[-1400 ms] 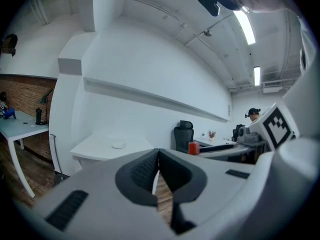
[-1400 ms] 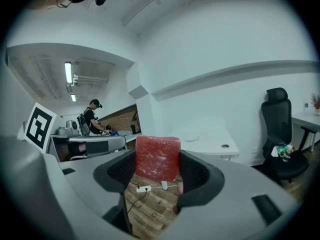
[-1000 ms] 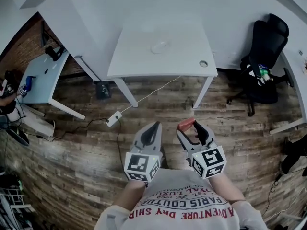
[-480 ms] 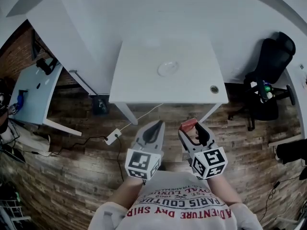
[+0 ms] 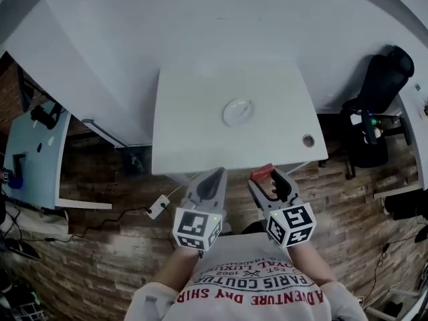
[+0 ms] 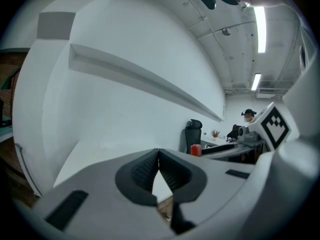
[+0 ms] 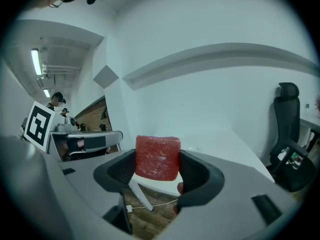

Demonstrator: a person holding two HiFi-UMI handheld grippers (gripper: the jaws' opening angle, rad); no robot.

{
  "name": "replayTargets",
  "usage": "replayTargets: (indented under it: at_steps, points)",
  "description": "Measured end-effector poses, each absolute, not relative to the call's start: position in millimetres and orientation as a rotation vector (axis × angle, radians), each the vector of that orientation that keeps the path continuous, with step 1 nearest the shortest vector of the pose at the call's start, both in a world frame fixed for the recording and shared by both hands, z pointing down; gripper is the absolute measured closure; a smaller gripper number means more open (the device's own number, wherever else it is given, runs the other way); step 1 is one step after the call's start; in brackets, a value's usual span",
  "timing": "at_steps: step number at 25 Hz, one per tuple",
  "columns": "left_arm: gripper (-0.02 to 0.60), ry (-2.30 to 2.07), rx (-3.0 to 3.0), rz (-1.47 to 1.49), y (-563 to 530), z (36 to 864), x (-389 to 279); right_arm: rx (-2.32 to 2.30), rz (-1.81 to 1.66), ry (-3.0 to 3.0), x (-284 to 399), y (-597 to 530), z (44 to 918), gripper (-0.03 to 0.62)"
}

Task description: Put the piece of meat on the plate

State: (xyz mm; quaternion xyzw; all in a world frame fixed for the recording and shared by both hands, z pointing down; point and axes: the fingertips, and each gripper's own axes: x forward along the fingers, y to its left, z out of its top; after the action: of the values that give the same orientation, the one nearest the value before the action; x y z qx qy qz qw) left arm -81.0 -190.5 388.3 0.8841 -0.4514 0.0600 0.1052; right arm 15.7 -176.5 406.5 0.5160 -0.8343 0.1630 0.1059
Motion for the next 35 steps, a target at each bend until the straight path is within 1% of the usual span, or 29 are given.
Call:
replayTargets:
  at_steps: [9, 23, 30, 35]
  points:
    - [0.575, -1.284, 2.57, 0.199, -253, 410, -74, 1.512, 0.492, -2.418, 19, -244, 421, 0.318]
    - [0.575, -1.436, 2.501, 0.3, -390, 416, -61, 1.328, 0.536, -2.443, 36, -394, 436, 0.316]
    - [0.575, -1.456, 2.405, 0.336, -435, 440, -55, 1.222, 0.615, -2.392, 42, -445, 465, 0.318]
    - [0.575, -1.456, 2.329, 0.372, -454, 468, -57, 1.148, 0.638, -2.317, 36, -471, 503, 0.318]
